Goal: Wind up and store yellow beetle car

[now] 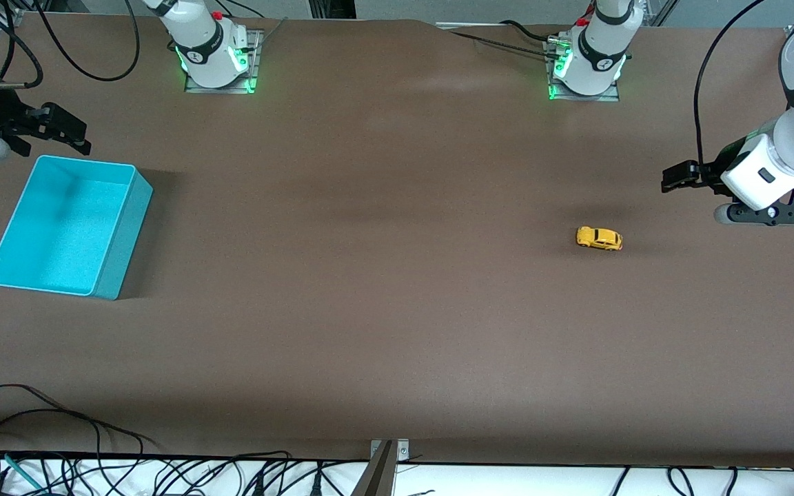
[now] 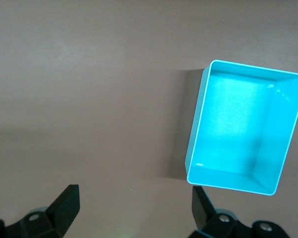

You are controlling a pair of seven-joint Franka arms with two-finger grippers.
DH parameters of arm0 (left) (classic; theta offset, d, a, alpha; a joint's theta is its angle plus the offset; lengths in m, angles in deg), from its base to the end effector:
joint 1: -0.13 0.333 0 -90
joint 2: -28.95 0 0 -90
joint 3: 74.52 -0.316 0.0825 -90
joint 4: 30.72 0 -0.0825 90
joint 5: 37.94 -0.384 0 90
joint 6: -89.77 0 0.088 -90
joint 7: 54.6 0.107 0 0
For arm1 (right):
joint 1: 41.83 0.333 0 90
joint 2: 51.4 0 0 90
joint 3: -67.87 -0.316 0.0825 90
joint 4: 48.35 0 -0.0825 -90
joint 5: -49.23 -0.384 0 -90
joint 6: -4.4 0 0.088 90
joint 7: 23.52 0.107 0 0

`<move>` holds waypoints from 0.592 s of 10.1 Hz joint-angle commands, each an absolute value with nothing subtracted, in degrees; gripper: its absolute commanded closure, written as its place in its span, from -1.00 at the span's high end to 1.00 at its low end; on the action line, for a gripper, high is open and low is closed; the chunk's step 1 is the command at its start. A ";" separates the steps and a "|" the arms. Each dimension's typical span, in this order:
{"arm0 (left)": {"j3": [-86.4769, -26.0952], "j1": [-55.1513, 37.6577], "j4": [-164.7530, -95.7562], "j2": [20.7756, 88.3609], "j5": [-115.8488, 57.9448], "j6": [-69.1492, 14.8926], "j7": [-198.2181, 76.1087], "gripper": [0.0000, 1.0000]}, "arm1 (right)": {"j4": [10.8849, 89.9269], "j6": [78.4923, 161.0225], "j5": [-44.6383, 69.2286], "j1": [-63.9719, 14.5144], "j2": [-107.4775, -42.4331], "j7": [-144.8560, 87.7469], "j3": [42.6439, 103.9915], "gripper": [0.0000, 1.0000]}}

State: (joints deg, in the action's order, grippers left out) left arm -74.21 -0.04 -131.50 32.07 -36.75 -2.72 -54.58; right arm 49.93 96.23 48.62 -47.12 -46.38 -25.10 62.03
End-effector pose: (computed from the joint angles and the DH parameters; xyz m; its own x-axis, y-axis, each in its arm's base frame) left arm 0.5572 -0.0068 0.5096 0.9802 -0.0077 -0.1978 -0.0037 -0.9998 0.0205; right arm 0.5280 0.0084 0.6061 0.9990 0.0362 -0.0253 0.0362 -0.9993 -0.0024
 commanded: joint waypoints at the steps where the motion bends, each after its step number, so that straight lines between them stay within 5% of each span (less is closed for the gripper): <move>1: -74.00 0.04 -131.70 31.85 -37.86 -3.13 -53.29 1.00 | 48.33 95.63 47.39 -47.37 -46.75 -25.28 61.89 1.00; 6: -74.00 0.13 -131.79 31.85 -37.59 -3.04 -53.29 1.00 | 48.33 95.63 47.47 -47.36 -46.92 -25.63 61.98 1.00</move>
State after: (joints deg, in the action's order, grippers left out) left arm -74.21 -0.04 -131.50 32.08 -36.76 -2.72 -54.40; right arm 49.76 96.23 48.29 -47.12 -46.38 -25.10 62.03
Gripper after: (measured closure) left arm 0.000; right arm 0.000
